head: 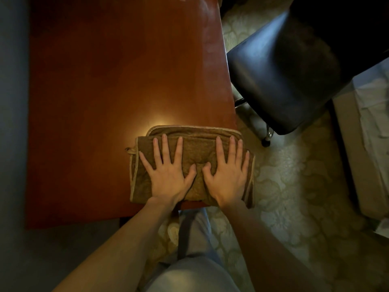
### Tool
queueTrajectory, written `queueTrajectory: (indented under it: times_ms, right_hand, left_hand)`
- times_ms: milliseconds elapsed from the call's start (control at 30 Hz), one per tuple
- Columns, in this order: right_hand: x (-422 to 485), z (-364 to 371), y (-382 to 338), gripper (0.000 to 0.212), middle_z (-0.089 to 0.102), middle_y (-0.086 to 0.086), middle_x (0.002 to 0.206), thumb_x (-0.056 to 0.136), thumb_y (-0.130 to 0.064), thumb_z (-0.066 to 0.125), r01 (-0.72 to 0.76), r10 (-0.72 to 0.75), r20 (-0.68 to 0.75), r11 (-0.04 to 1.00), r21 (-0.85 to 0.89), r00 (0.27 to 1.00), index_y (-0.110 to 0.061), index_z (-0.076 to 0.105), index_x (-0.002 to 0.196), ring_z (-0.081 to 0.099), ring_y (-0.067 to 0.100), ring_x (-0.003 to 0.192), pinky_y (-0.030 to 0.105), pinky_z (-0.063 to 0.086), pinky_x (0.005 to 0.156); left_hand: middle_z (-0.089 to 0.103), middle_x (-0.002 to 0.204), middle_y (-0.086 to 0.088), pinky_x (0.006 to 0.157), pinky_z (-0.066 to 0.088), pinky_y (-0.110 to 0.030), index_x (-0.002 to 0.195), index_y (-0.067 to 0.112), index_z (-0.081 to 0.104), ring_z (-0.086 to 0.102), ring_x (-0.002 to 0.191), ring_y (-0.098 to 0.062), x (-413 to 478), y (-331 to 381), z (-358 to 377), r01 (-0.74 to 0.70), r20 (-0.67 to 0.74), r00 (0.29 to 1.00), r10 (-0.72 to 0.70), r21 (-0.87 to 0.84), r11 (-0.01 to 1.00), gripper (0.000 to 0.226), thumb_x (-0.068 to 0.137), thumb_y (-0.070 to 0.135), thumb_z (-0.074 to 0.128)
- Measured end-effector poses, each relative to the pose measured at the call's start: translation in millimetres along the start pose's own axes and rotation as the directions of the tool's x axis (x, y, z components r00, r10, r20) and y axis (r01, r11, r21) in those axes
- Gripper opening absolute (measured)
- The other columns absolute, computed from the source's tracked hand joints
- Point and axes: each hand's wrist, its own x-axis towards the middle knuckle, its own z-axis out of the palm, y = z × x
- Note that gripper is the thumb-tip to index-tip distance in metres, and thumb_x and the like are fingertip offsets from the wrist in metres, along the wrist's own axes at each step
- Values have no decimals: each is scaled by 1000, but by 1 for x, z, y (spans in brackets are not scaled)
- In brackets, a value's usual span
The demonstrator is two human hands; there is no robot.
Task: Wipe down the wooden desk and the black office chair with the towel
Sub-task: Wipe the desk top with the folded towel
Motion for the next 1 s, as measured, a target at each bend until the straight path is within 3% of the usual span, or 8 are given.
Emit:
queueTrajectory:
  times_ms: [300, 1000]
  right_hand:
    - [49, 3, 0, 79, 10, 10, 170, 93, -54, 39, 63, -62, -38, 998, 5, 997, -29, 13, 163, 1, 29, 158, 54, 9, 126]
    - [132, 6, -6, 77, 13, 10, 170, 92, -54, 42, 140, -138, -84, 990, 16, 987, -30, 19, 162, 5, 29, 157, 57, 17, 123]
  left_hand:
    - [0, 172, -13, 116, 5, -76, 165, 29, 7, -1, 158, -37, 38, 2, 1, -29, -91, 995, 31, 22, 999, 83, 96, 70, 28]
    - [0, 172, -13, 116, 6, -76, 165, 28, 7, -1, 158, -36, 113, 8, -5, -19, -140, 990, 21, 14, 1000, 81, 96, 68, 26]
